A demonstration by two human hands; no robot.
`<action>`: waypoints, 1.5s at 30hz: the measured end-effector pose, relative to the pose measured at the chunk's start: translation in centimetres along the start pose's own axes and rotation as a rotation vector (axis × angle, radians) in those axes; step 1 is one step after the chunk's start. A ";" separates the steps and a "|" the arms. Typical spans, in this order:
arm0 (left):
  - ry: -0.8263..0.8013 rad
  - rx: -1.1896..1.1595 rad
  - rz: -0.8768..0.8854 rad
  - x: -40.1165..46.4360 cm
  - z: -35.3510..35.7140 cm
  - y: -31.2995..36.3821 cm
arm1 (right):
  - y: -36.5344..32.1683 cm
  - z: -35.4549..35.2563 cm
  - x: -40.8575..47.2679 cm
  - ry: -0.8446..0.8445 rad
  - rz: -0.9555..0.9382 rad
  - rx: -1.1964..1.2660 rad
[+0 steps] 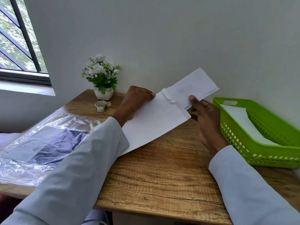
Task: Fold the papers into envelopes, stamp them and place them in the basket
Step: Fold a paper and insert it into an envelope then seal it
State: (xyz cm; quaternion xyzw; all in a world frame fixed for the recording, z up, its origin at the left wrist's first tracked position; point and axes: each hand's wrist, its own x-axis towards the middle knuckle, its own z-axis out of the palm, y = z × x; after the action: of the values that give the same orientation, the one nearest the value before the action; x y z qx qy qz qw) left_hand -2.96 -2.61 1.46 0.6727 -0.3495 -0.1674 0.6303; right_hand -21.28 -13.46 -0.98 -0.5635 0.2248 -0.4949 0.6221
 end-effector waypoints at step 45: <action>-0.067 -0.042 -0.172 -1.2 1.9 2.4 | -2.8 -1.0 1.7 -0.468 0.096 -0.655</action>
State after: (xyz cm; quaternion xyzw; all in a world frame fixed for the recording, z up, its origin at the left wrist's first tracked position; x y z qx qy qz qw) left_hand -5.72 -3.11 3.23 0.6810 -0.3079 -0.2506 0.6154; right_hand -22.44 -15.09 1.80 -0.8181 0.2489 -0.2260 0.4665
